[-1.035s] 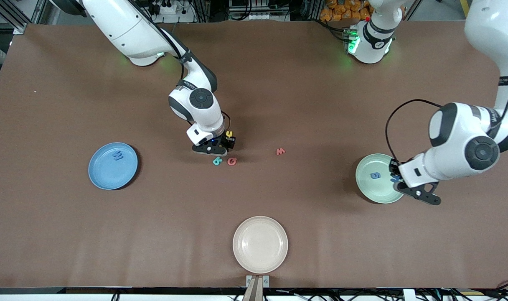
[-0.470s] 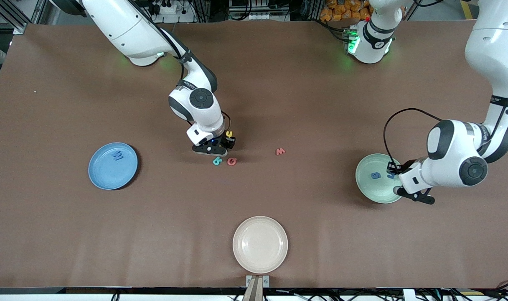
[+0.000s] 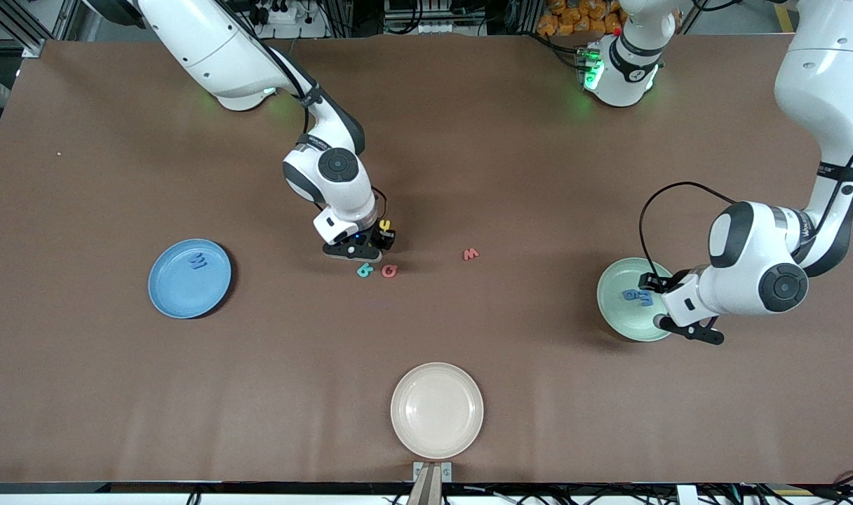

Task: Sort uppercase to blue plate, lowercase to green plate
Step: 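Place the E on the green plate while the right gripper grasps the yellow H, then return the left gripper to letters while the right gripper carries the H, then lower the H onto the blue plate while the left gripper approaches the h, then grasp the yellow 'h' with the left gripper while the right gripper withdraws, then lift the h with the left gripper while the right gripper grasps the R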

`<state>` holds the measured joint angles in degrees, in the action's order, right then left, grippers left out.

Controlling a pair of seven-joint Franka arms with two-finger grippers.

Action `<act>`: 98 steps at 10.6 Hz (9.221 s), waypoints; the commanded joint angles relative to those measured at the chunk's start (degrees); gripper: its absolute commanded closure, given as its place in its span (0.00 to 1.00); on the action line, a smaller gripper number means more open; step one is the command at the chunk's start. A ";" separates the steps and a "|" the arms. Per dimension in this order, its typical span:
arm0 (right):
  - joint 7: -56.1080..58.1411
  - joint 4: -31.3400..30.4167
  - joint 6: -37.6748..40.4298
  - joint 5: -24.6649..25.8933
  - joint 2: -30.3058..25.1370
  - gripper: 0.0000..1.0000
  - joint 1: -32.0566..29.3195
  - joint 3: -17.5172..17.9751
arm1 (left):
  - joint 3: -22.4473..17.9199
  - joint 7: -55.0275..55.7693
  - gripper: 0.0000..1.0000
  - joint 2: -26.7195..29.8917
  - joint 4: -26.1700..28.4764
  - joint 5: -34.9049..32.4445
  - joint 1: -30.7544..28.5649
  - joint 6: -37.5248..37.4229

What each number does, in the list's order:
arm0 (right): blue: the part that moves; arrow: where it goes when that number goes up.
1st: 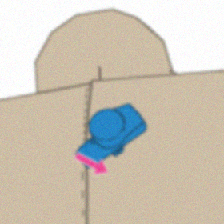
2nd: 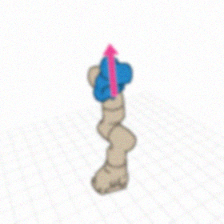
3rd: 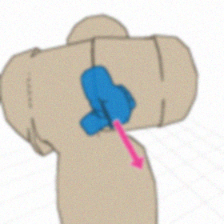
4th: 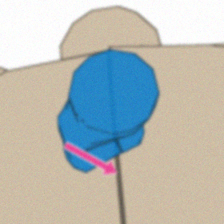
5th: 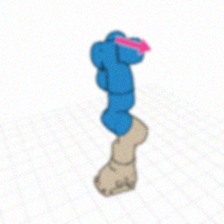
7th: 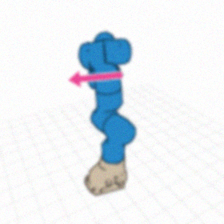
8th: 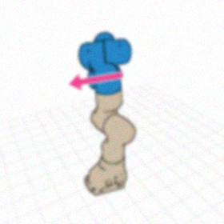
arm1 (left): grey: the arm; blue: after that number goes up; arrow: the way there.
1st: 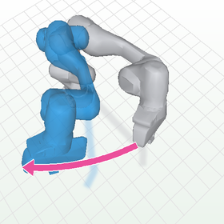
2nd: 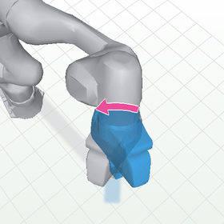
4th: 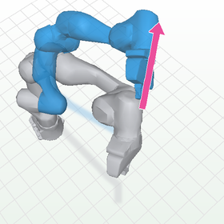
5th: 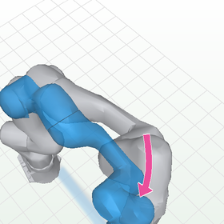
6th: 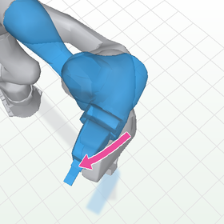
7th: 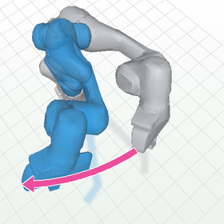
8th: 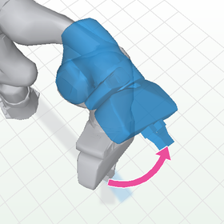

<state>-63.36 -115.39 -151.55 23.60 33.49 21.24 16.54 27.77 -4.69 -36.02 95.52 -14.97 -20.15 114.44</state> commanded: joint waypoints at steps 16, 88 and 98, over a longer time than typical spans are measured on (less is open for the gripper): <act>7.45 0.70 2.31 1.27 0.00 0.65 -2.26 -0.71 | 13.19 34.11 0.00 5.61 -7.19 -0.41 14.24 -12.93; 1.76 5.00 12.44 -25.62 -4.49 0.40 -8.06 -4.67 | -15.37 54.61 1.00 -15.76 -19.84 -0.50 68.85 15.93; -16.07 8.60 4.95 -20.82 1.58 0.42 0.11 -5.02 | -14.67 46.11 1.00 0.94 -18.88 6.09 50.67 -12.46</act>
<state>-74.59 -109.09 -147.23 -0.31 33.60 20.12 11.88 12.67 44.95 -38.15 74.42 -10.95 33.77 104.89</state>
